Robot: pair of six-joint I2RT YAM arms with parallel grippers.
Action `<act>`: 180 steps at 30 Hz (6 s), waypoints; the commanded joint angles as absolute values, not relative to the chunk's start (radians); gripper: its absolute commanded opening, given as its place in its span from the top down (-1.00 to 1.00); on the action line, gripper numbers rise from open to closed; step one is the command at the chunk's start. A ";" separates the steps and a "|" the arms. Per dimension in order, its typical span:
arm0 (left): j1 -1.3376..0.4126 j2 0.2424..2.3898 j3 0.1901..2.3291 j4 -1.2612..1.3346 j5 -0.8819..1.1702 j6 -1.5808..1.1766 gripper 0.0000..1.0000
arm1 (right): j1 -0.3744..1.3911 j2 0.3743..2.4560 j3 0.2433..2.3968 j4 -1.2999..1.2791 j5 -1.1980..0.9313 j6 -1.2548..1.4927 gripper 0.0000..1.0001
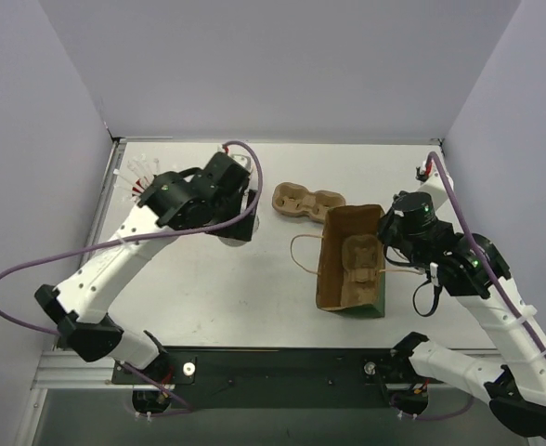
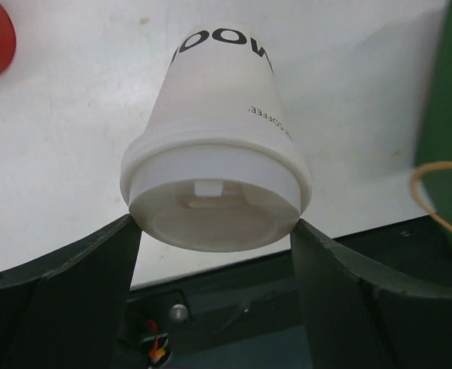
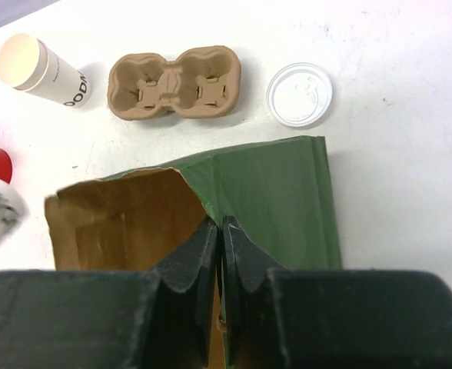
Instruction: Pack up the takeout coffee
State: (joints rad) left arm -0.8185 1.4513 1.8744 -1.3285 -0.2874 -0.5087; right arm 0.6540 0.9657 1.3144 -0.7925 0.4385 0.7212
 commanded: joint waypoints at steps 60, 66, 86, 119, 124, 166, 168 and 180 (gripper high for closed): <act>-0.761 1.790 1.681 -1.312 -0.077 -0.393 -0.92 | 0.241 1.180 1.327 -0.650 -0.175 0.615 0.96; -0.762 1.776 1.669 -1.293 -0.084 -0.409 -0.93 | 0.241 1.181 1.316 -0.647 -0.173 0.614 0.96; -0.781 1.588 1.430 -1.045 -0.190 -0.532 -0.89 | 0.242 1.154 1.282 -0.640 -0.186 0.609 0.97; -0.853 1.500 1.319 -0.973 -0.313 -0.626 -0.90 | 0.267 1.155 1.276 -0.635 -0.175 0.617 0.98; -0.854 1.506 1.310 -0.969 -0.314 -0.637 -0.89 | 0.268 1.154 1.273 -0.637 -0.173 0.615 0.98; -0.851 1.535 1.266 -0.914 -0.304 -0.638 -0.83 | 0.268 1.155 1.246 -0.627 -0.167 0.615 0.98; -0.850 1.536 1.255 -0.910 -0.304 -0.641 -0.83 | 0.270 1.155 1.244 -0.624 -0.166 0.617 0.98; -0.850 1.509 1.256 -0.923 -0.344 -0.635 -0.35 | 0.268 1.157 1.244 -0.624 -0.166 0.617 0.99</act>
